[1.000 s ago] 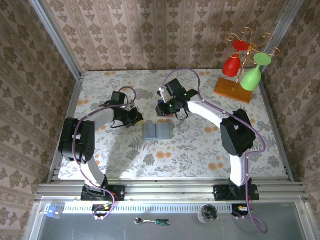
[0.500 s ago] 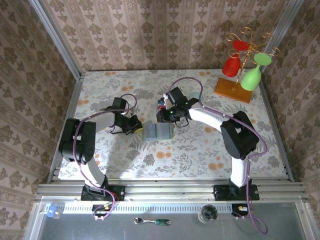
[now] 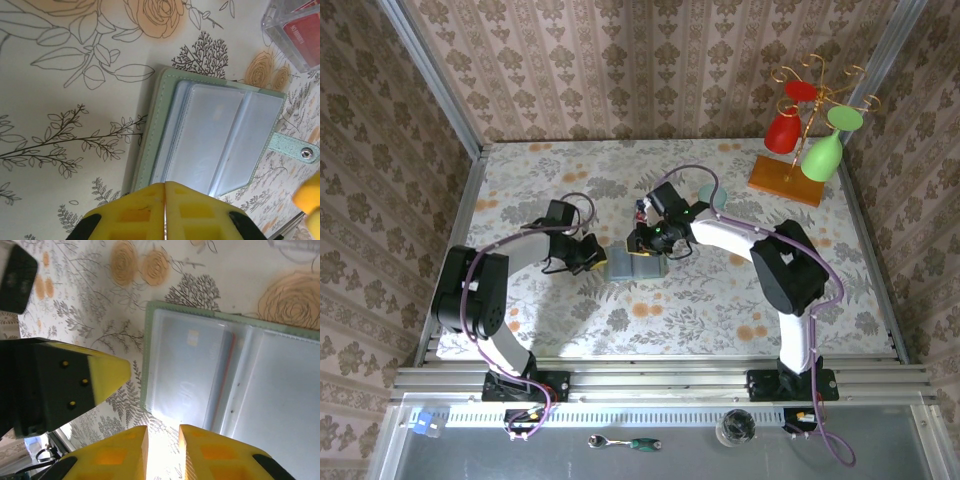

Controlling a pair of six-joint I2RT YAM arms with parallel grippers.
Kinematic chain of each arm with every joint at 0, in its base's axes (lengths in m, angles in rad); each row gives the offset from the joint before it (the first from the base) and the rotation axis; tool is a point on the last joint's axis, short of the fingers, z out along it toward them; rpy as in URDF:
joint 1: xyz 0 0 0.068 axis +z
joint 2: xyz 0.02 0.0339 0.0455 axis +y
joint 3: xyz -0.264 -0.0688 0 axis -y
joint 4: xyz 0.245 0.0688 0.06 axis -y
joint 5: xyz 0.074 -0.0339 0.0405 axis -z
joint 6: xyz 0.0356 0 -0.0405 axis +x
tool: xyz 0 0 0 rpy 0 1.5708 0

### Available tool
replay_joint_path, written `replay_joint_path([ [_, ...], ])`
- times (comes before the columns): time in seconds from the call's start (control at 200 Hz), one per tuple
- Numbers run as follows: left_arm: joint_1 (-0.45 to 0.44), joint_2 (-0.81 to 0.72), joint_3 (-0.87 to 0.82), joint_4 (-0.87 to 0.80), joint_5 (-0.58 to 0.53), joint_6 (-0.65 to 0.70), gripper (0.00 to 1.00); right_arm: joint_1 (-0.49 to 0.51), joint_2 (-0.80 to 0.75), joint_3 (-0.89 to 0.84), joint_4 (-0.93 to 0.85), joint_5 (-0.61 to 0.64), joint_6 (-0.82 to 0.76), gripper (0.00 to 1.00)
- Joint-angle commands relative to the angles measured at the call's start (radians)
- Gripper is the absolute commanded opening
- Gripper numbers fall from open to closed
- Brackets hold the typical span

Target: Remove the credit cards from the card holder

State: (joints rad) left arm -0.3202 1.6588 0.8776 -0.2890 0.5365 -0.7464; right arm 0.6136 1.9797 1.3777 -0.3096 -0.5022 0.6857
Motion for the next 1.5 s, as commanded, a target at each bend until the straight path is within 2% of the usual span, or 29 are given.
replay_joint_path([
  [0.0, -0.002, -0.042, -0.032, 0.032, 0.005, -0.033, 0.09, 0.007, 0.027, -0.022, 0.041, -0.065, 0.077, 0.26],
  [0.22, 0.003, -0.037, -0.062, 0.059, 0.05, -0.03, 0.09, 0.005, 0.048, -0.022, 0.055, -0.075, 0.107, 0.31],
  [0.765, 0.003, 0.001, -0.067, 0.087, 0.071, -0.026, 0.08, 0.008, 0.115, 0.053, 0.039, -0.129, 0.103, 0.31],
  [1.49, 0.034, 0.034, -0.081, 0.068, 0.067, 0.0, 0.07, 0.024, 0.176, 0.121, -0.025, -0.091, 0.091, 0.31],
])
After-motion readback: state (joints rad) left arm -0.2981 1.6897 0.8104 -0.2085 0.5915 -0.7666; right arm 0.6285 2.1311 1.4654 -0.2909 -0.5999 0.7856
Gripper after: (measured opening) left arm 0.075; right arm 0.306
